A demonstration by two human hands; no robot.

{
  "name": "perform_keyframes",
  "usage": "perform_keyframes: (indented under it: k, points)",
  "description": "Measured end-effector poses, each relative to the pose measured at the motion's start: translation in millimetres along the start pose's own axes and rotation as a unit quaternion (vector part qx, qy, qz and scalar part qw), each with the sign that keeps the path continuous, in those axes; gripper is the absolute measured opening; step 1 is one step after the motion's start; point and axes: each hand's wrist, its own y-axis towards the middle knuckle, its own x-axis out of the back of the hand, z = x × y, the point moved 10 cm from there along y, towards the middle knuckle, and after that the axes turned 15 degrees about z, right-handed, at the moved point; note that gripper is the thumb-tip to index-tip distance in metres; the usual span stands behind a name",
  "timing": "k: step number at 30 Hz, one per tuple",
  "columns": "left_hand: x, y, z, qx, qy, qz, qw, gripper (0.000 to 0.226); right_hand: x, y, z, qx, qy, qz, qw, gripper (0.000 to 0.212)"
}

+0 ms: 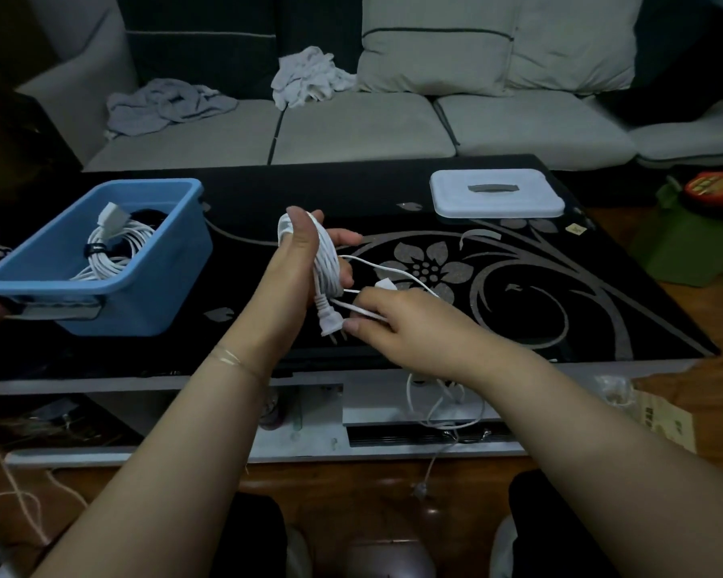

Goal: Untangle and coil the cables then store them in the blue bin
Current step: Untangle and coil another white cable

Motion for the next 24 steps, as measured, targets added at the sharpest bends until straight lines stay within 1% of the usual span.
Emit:
perform_keyframes:
  k: [3,4,5,6,7,8,10,14,15,16,18,19,20,22,24]
  points:
    - [-4.2,-0.1,-2.9,-0.013,0.042,0.023,0.999,0.095,-0.9,0.9,-1.4,0.0,0.034,0.012,0.999,0.023]
    - [-6.1,-1.0,-3.6,-0.022,0.071,0.034,0.997,0.084,-0.6,1.2,-0.2,0.009,0.061,0.015,0.998,0.023]
    - [-9.7,-2.5,-4.9,-0.026,0.104,0.047,0.993,0.064,0.5,1.0,0.2,0.02,0.11,0.016,0.994,0.023]
    - [-14.6,-4.1,-4.3,-0.021,0.133,0.068,0.989,0.048,2.4,-0.2,-0.2,0.033,0.178,0.017,0.983,0.022]
    - [-18.4,-5.3,-1.9,-0.01,0.159,0.083,0.984,0.045,5.1,-1.7,-1.1,0.047,0.247,0.018,0.968,0.021]
    - [-22.5,-7.6,-1.0,-0.001,0.183,0.097,0.978,0.049,8.6,-3.4,-1.6,0.062,0.298,0.019,0.952,0.02]
    - [-29.6,-9.6,0.7,0.014,0.232,0.118,0.965,0.065,14.9,-5.1,-4.5,0.083,0.348,0.019,0.934,0.023]
    - [-44.4,-8.7,9.5,0.044,0.292,0.16,0.942,0.079,29.0,-5.7,-15.3,0.076,0.344,-0.037,0.935,0.028]
    - [-46.5,-7.7,11.6,0.055,0.31,0.165,0.935,0.077,31.1,-5.8,-17.1,0.073,0.343,-0.051,0.935,0.028]
    - [-49.3,-7.3,11.1,0.062,0.322,0.168,0.93,0.068,33.4,-6.1,-18.6,0.072,0.349,-0.063,0.932,0.029]
    - [-56.1,-8.0,6.2,0.049,0.334,0.172,0.925,0.036,40.5,-8.0,-24.3,0.077,0.38,-0.093,0.917,0.033]
    - [-59.1,-8.3,4.5,0.043,0.344,0.176,0.921,0.027,45.7,-9.8,-28.6,0.077,0.388,-0.114,0.911,0.035]
    - [-60.5,-8.4,5.5,0.043,0.347,0.178,0.92,0.025,51.2,-11.5,-34.2,0.076,0.387,-0.136,0.909,0.035]
    - [-61.4,-8.7,9.3,0.041,0.329,0.174,0.927,0.043,58.6,-13.1,-43.2,0.072,0.38,-0.163,0.908,0.036]
    - [-61.9,-10.4,12.2,0.051,0.263,0.165,0.949,0.059,58.9,-11.6,-47.6,0.07,0.366,-0.169,0.912,0.039]
